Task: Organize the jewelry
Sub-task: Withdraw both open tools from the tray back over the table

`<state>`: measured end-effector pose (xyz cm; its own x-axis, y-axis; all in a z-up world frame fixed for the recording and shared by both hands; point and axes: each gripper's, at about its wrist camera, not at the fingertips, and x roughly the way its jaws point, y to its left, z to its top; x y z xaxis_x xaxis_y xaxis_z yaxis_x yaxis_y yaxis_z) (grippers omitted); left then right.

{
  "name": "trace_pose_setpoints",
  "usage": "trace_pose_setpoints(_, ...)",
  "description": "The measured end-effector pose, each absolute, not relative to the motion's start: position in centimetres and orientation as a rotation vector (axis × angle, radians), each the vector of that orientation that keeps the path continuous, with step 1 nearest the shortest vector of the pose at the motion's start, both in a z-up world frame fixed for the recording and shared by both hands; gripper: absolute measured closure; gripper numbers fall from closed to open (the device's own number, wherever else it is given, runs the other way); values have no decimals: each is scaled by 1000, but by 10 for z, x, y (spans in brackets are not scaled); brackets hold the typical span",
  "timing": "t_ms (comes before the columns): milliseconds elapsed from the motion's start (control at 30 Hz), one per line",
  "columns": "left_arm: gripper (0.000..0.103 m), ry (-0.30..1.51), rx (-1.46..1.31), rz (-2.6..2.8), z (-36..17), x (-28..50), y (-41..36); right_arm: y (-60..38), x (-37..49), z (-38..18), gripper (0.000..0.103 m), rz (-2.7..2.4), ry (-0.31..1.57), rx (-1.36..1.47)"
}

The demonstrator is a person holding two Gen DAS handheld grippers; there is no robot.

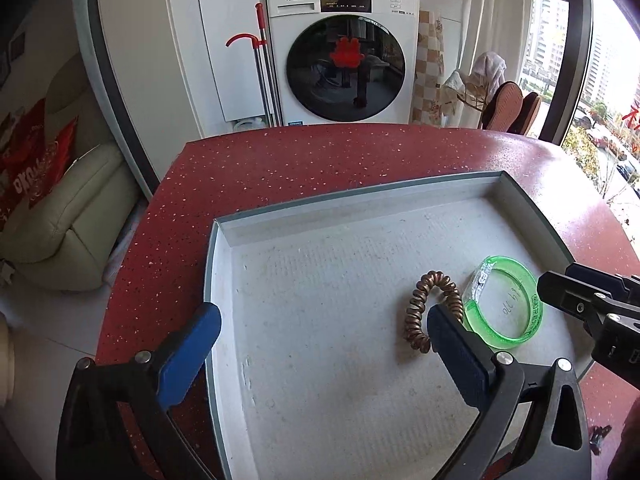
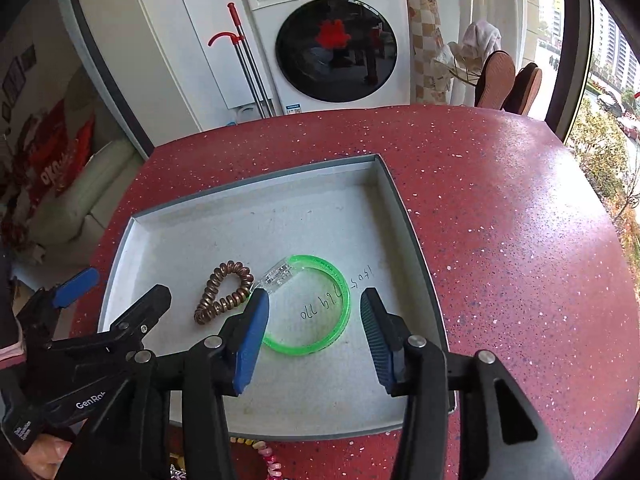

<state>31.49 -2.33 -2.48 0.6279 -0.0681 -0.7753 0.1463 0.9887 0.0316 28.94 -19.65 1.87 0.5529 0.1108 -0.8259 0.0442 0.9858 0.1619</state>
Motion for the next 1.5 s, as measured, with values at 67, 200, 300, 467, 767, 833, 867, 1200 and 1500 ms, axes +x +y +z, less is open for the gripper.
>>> trace_pose_setpoints(67,0,877,75,-127,-19,310,-19,-197,284,25,36,48,970,181)
trace_pose_setpoints(200,0,878,31,-149,-8,296,-8,-195,267,38,20,76,931,217)
trace_pose_setpoints(300,0,880,20,-166,-1,282,-3,-195,252,50,19,84,888,240)
trace_pose_setpoints(467,0,861,19,-197,10,251,2,-197,226,67,0,89,815,262)
trace_pose_setpoints(767,0,782,96,-192,17,193,12,-208,187,90,0,108,819,285)
trace_pose_setpoints(833,0,786,110,-209,12,182,15,-208,174,89,0,107,826,276)
trace_pose_setpoints(867,0,794,118,-228,9,178,15,-209,169,87,0,106,832,274)
trace_pose_setpoints(1200,0,873,192,-305,-31,145,13,-232,121,37,0,30,966,268)
trace_pose_setpoints(1500,0,917,166,-278,-42,128,9,-245,98,3,0,-36,1032,202)
